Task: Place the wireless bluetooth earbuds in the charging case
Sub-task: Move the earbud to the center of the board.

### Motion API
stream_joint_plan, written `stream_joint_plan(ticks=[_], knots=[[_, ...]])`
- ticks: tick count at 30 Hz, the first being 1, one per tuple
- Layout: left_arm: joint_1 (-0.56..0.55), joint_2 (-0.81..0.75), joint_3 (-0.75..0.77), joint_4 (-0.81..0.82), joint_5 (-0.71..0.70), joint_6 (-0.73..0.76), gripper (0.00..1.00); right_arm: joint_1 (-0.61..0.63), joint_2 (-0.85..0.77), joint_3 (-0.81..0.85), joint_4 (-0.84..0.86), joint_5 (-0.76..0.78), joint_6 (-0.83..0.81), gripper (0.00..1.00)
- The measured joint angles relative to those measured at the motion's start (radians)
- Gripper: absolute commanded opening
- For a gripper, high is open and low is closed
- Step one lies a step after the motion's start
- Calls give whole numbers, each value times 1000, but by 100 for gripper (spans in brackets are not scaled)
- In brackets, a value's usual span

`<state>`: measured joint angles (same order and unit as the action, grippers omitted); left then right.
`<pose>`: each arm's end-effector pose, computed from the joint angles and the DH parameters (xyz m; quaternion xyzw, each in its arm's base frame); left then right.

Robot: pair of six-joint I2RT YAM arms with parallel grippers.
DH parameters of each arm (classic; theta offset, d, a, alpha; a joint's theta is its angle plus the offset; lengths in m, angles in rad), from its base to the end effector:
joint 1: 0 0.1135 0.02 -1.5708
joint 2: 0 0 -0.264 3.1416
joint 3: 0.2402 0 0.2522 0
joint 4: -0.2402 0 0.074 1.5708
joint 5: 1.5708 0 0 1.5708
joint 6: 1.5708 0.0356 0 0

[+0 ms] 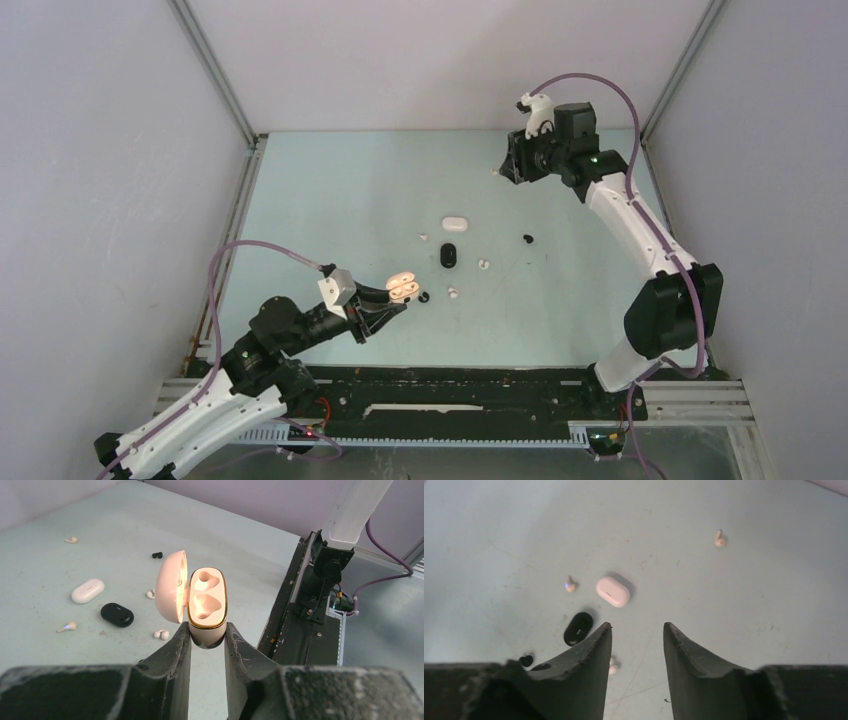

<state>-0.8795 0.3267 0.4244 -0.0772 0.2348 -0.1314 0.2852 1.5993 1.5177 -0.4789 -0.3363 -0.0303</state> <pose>0.0679 -0.0950 0.2841 0.3318 0.6164 -0.4152 0.5810 0.3495 0.1147 0.3600 -0.2155 0.8393 0.2059 0.4546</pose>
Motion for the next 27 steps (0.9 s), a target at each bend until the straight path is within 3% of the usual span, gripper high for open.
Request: stream_joint_plan(ticks=[3,9,17,23,27], knots=[[0,0,0,0,0,0,3,-30,68,33,-32,-48,-21,32],[0,0,0,0,0,0,3,-25,396,294,-114,-82,-71,34],[0,16,0,-1,-5,1,4,-67,769,531,-125,-51,11,53],[0,56,0,-15,-7,1,4,-108,908,706,-103,-58,111,61],[0,73,0,-17,-10,0,5,-127,924,737,-60,-60,158,60]])
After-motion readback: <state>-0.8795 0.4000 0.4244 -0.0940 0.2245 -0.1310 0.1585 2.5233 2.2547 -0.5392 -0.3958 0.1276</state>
